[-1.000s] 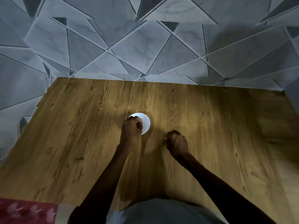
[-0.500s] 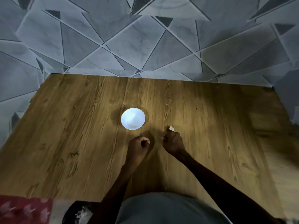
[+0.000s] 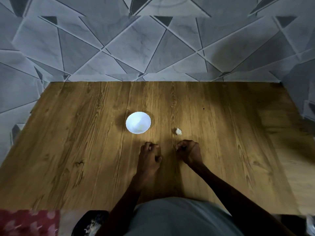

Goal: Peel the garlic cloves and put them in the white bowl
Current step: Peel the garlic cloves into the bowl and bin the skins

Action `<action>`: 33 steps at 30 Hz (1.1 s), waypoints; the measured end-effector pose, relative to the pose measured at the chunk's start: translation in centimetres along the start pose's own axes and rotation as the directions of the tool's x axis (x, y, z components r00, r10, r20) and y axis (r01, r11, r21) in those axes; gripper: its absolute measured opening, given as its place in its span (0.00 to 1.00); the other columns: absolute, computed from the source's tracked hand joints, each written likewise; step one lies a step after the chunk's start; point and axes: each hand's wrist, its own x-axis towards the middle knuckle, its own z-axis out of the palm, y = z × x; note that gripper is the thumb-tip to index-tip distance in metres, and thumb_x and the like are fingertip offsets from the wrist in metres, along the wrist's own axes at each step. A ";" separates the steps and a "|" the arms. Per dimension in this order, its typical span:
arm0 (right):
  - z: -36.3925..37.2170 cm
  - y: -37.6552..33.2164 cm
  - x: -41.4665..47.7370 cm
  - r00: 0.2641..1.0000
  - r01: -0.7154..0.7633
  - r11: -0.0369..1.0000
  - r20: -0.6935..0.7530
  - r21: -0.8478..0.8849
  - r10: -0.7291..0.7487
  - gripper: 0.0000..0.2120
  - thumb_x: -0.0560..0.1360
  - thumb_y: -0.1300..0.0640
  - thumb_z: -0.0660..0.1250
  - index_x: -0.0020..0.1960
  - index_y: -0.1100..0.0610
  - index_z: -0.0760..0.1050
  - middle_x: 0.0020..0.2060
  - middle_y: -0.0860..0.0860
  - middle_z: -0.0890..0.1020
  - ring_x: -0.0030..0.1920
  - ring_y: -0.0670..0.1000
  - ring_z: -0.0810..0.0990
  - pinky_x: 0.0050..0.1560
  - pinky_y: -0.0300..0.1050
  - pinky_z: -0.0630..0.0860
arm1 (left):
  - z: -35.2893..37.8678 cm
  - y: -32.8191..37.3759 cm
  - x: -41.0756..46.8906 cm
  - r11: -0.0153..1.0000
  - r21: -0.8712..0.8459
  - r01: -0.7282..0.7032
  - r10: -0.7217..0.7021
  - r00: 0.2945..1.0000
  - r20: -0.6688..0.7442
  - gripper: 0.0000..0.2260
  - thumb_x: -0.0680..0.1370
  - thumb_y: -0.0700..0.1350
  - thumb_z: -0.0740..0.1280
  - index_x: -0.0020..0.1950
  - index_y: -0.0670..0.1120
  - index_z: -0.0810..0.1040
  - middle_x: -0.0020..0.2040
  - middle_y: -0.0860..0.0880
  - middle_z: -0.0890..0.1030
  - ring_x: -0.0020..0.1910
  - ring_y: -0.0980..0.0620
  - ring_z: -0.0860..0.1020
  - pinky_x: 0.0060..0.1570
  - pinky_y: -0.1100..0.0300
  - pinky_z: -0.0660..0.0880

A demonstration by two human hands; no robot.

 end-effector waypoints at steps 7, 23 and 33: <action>0.8 -0.5 0.4 1.000 -0.001 0.975 0.006 -0.222 0.002 0.09 0.78 0.54 0.68 0.40 0.56 0.79 0.33 0.50 0.82 0.32 0.48 0.81 0.34 0.48 0.81 | 0.1 0.0 0.0 1.000 0.026 -0.004 0.004 1.000 -0.014 0.22 0.78 0.49 0.67 0.71 0.48 0.70 0.71 0.48 0.65 0.71 0.47 0.62 0.66 0.56 0.65; -1.9 -1.5 -1.4 0.988 -0.139 0.829 0.128 0.541 0.082 0.04 0.74 0.67 0.70 0.48 0.66 0.82 0.44 0.57 0.85 0.46 0.54 0.85 0.42 0.39 0.81 | -1.8 1.5 1.2 0.801 -0.588 0.115 -0.076 0.993 0.092 0.08 0.76 0.45 0.72 0.54 0.46 0.83 0.50 0.52 0.84 0.50 0.55 0.81 0.50 0.66 0.75; -2.2 -3.8 -1.9 0.977 -0.160 0.779 0.209 0.606 0.038 0.06 0.74 0.65 0.71 0.49 0.67 0.81 0.44 0.60 0.86 0.45 0.58 0.86 0.45 0.48 0.83 | -2.0 3.5 1.8 0.643 -0.739 0.201 -0.168 0.979 0.120 0.06 0.75 0.41 0.72 0.51 0.45 0.85 0.45 0.51 0.86 0.48 0.53 0.83 0.54 0.52 0.80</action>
